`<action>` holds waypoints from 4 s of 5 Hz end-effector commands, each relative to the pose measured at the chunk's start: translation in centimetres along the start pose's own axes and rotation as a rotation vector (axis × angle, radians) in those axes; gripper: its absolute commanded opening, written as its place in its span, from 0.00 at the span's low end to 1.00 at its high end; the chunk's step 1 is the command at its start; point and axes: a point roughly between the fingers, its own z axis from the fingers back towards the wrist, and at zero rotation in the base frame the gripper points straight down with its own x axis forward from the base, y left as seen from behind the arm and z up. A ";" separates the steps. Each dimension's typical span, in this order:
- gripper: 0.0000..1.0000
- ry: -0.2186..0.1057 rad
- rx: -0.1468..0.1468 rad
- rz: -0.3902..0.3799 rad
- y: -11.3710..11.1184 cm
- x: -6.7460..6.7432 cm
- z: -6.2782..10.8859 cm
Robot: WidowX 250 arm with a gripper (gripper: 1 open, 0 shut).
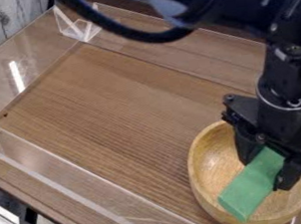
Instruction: Put the green block in the brown bowl
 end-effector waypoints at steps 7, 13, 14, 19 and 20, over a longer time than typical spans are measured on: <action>1.00 -0.176 0.041 0.042 2.9 5.5 6.4; 1.00 -0.170 0.105 0.214 4.6 8.4 3.1; 1.00 -0.165 0.101 0.203 4.2 8.6 1.6; 1.00 -0.197 0.105 0.211 7.6 10.8 0.4; 1.00 -0.191 0.098 0.190 7.9 11.4 0.0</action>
